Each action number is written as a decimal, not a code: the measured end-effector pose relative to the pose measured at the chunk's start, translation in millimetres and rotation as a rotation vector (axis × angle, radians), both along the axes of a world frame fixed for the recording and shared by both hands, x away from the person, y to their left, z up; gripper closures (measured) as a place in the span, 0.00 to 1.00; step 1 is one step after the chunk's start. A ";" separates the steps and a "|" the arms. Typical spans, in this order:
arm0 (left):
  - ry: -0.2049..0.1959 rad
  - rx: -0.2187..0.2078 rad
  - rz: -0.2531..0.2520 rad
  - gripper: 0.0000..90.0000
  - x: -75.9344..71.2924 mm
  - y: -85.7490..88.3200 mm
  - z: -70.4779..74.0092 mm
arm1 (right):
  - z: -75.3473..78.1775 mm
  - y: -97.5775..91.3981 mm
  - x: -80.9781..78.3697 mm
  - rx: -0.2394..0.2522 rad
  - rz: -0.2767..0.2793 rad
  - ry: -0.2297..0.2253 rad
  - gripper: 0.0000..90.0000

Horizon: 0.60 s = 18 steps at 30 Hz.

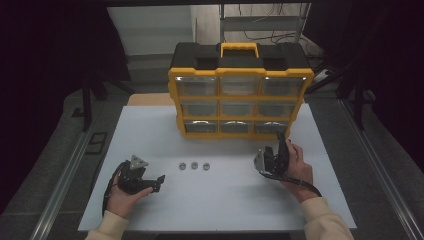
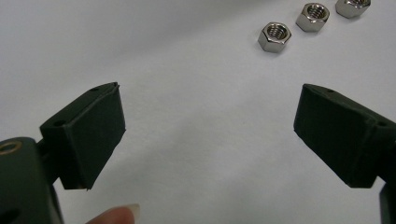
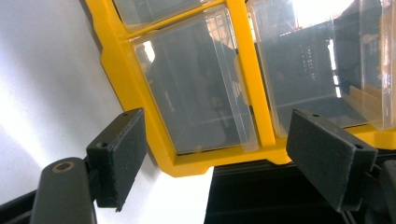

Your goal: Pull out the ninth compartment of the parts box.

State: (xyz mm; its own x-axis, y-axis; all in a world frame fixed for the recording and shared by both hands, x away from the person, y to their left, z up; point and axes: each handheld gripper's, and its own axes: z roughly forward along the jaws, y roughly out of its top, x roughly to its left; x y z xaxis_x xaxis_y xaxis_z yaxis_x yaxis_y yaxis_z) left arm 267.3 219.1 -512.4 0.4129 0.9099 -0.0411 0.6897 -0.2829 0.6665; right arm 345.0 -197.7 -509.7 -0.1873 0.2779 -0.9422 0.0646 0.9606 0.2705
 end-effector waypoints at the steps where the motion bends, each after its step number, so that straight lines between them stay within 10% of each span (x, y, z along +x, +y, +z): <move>1: 0.000 0.000 0.000 0.10 0.0 0.0 0.0 | 0.8 -0.2 0.6 -0.012 0.004 0.000 0.24; 18: 0.000 -0.002 0.002 0.10 0.3 0.7 -0.4 | 0.2 4.0 10.9 -0.023 0.003 -0.005 0.26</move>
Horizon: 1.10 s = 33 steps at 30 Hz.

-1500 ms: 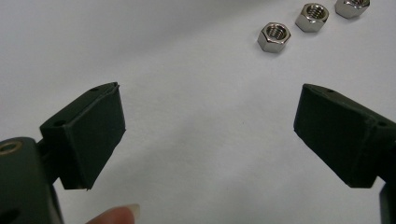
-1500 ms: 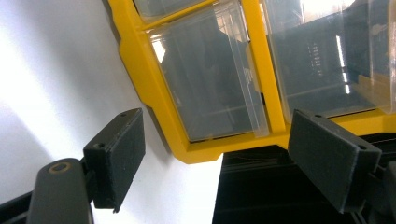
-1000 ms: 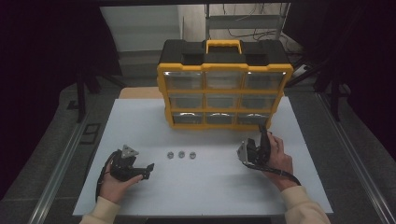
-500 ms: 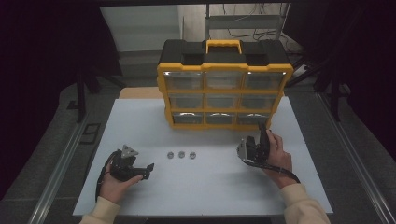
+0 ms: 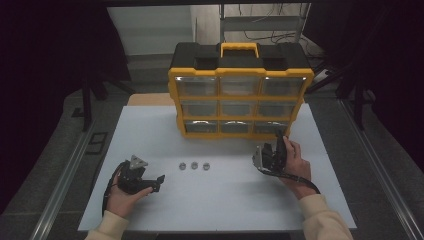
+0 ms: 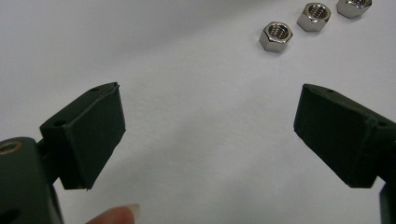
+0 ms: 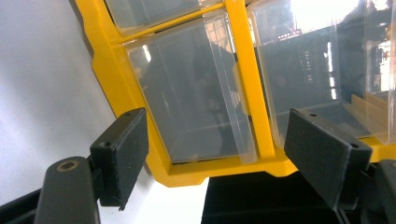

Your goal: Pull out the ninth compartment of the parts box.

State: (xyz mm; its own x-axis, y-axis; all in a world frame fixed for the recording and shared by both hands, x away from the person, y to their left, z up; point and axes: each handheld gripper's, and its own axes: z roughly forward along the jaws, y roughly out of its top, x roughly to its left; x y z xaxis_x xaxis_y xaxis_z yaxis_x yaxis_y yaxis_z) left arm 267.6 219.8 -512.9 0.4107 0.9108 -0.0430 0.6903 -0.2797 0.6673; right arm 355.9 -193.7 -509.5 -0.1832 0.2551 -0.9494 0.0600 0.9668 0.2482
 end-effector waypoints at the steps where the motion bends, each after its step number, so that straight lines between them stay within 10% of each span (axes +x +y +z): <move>1: 0.000 0.000 0.000 0.10 0.0 0.0 0.0 | 0.3 0.0 0.4 -0.004 0.001 0.002 0.26; 33: 0.004 0.003 -0.002 0.10 0.4 0.9 -0.5 | 0.0 0.6 16.9 -0.009 -0.006 0.003 0.30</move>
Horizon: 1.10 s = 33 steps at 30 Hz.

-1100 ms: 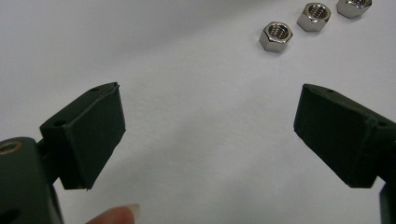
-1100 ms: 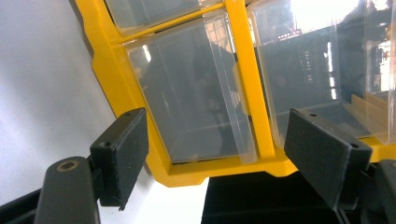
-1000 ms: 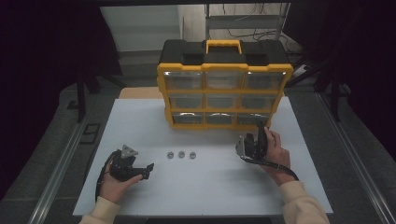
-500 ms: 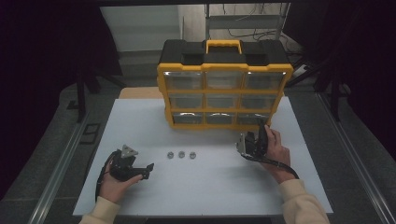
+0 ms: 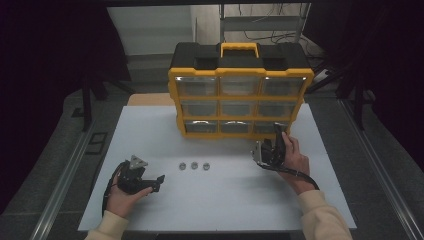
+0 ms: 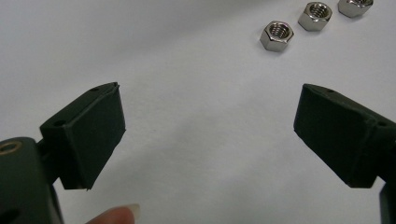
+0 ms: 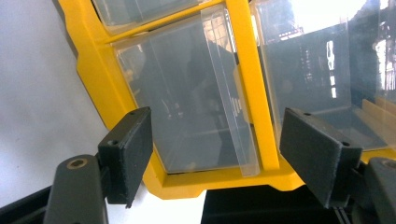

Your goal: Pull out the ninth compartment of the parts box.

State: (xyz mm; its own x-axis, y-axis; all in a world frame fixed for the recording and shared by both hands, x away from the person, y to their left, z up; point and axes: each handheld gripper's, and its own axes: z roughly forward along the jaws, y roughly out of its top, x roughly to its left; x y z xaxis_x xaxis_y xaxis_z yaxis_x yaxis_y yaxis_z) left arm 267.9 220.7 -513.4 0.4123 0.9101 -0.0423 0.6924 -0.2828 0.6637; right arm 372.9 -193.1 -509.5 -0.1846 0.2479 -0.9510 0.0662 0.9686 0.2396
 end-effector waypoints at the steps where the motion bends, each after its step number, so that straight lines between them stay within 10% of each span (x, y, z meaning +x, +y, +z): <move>1: 0.001 0.000 -0.001 0.10 0.0 0.2 0.1 | 0.0 0.5 0.3 0.005 -0.002 -0.001 0.30; 33: 0.001 0.000 0.004 0.10 0.2 1.5 -0.3 | -1.4 3.1 14.4 -0.008 -0.010 0.004 0.38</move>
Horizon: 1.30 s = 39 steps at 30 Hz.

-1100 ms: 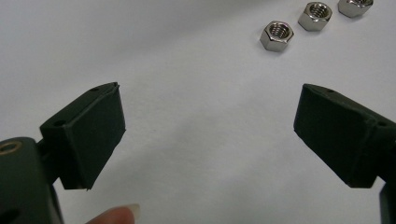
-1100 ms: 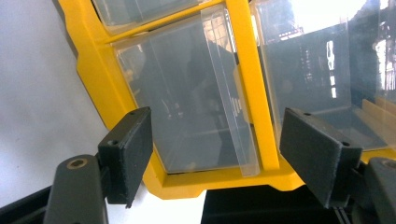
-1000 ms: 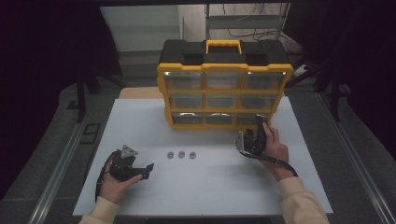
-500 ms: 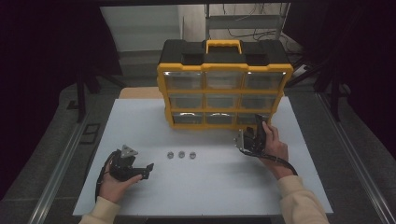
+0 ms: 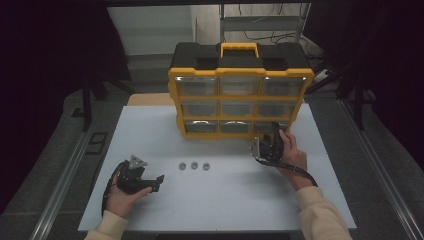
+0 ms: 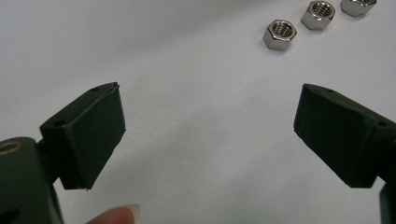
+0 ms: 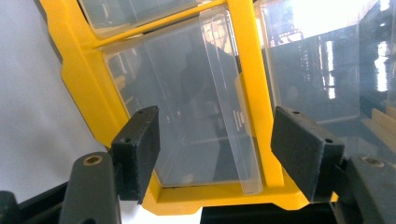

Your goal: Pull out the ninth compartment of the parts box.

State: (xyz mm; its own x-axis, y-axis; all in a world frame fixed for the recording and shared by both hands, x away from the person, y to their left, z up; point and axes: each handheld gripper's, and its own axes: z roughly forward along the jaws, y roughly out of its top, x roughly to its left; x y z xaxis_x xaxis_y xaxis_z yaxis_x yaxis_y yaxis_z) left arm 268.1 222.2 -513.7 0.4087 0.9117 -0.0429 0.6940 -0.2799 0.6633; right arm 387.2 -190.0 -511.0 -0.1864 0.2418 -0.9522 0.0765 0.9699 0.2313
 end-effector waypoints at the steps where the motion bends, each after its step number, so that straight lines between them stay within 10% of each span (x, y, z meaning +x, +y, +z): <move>1: 0.000 0.000 0.000 0.10 0.0 0.0 0.0 | 0.2 0.0 0.4 -0.003 0.000 0.000 0.38; 39: 0.003 -0.006 0.004 0.10 0.5 1.1 -0.9 | -3.5 0.1 11.6 0.004 -0.013 -0.009 0.56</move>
